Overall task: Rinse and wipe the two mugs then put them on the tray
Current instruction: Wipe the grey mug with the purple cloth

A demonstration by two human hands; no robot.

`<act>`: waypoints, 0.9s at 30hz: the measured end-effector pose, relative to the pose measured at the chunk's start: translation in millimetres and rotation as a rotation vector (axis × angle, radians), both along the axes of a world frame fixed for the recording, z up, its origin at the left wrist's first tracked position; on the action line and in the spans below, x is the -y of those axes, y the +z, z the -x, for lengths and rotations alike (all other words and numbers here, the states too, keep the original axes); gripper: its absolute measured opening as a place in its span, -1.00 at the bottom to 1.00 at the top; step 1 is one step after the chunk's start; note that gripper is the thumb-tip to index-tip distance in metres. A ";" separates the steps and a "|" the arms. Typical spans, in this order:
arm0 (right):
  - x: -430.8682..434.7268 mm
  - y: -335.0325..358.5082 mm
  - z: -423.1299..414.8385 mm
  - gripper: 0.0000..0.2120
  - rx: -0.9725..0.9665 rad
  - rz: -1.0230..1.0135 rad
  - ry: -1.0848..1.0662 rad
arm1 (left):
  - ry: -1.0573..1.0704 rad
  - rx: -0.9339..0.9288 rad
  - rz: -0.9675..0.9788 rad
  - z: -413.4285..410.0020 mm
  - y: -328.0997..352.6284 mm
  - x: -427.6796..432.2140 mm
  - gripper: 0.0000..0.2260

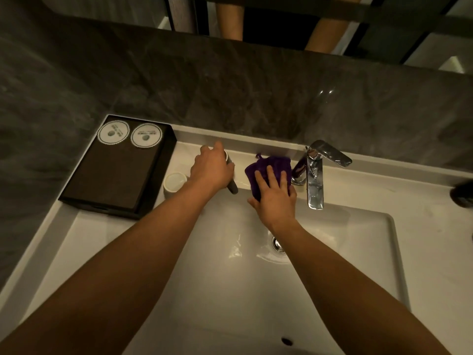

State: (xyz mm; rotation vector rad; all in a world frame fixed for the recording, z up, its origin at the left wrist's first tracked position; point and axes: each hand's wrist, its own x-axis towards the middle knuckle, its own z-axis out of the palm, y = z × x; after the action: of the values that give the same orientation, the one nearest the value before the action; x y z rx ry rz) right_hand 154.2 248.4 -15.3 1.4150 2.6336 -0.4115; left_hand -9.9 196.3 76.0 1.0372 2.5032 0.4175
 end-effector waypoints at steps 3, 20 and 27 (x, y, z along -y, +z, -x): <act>-2.1 -3.0 -5.5 -0.32 0.019 -0.091 0.031 | 0.014 0.007 -0.030 -1.8 -1.7 4.0 -0.61; 31.9 62.0 -32.6 -0.58 -1.080 0.604 -0.467 | 0.357 0.645 -0.486 -28.9 14.2 66.2 -0.64; 50.4 113.2 -57.5 -0.63 -1.274 1.094 -0.484 | 0.442 1.115 -0.719 -54.2 29.2 111.4 -0.71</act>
State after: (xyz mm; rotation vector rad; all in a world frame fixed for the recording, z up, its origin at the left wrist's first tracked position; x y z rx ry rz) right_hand 211.8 198.0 97.9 1.4322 1.6172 -2.9423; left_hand 44.3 84.9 105.2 0.2238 1.5005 1.5794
